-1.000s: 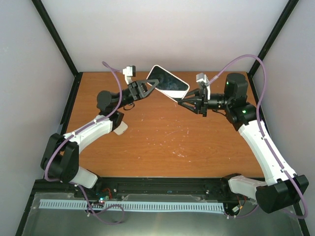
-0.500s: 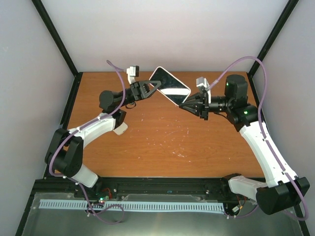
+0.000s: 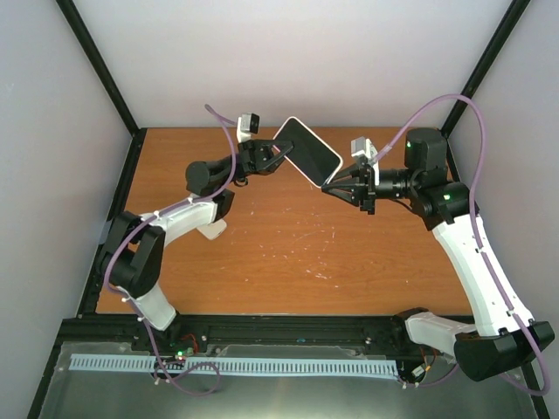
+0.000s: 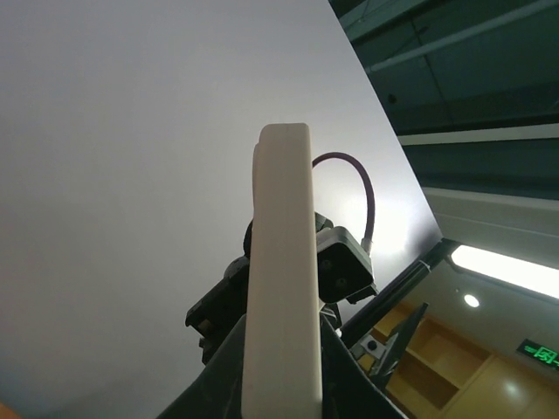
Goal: Take the phone out of the phone case
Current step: Remove the phone case from the phone.
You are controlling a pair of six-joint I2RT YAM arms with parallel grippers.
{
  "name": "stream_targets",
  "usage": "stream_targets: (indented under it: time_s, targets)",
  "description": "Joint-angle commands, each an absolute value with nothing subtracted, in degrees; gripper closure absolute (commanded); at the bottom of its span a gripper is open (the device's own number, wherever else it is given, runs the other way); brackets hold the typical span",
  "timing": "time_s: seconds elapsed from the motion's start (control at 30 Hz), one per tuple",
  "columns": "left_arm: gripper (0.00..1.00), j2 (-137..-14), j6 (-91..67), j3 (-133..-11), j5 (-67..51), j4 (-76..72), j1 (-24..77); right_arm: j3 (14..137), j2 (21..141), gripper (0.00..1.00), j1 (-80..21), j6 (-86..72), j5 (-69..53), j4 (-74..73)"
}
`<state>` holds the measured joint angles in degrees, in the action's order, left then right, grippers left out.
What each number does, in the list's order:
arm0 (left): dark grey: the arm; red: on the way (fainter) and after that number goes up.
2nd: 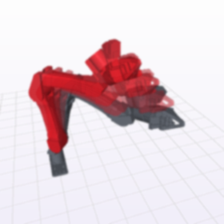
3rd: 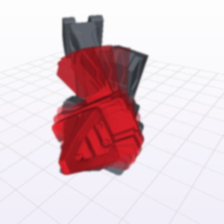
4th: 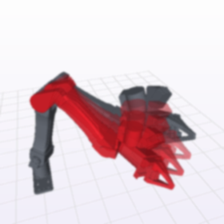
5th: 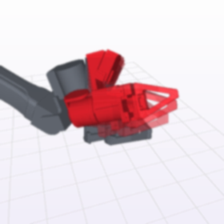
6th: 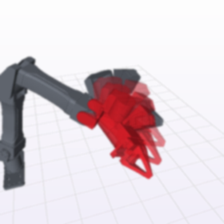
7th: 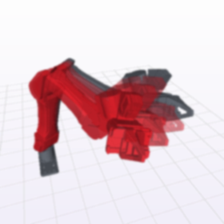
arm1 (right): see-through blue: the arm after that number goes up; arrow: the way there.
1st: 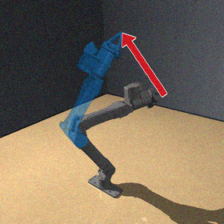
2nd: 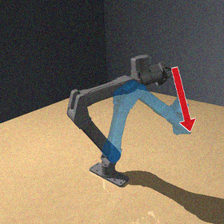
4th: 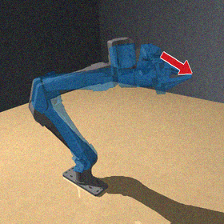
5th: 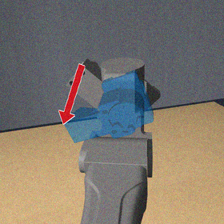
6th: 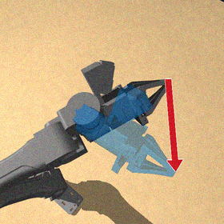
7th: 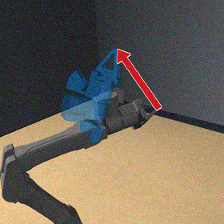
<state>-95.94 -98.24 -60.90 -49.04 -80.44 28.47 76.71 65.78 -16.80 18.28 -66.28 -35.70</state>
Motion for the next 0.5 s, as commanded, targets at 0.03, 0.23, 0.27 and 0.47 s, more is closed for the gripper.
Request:
stream_targets:
  time_s: [0.03, 0.23, 0.27, 0.47]
  targets:
    - [1.00, -100.93, -101.76, -62.54, -50.71, -77.58, 29.59, 81.28, 63.68, 0.97, -18.61, 24.52, -73.12, -31.77]
    - [1.00, -101.64, -104.17, -63.27, -52.43, -81.26, 29.71, 79.77, 63.63, 0.97, -18.54, 18.42, -69.39, -26.96]
    - [1.00, -101.87, -105.22, -63.35, -52.51, -82.95, 29.75, 79.28, 63.70, 0.97, -18.53, 16.44, -67.53, -25.32]
    - [0.99, -102.54, -109.32, -64.35, -52.97, -90.66, 30.27, 77.24, 64.13, 0.97, -17.25, 4.90, -53.84, -19.41]
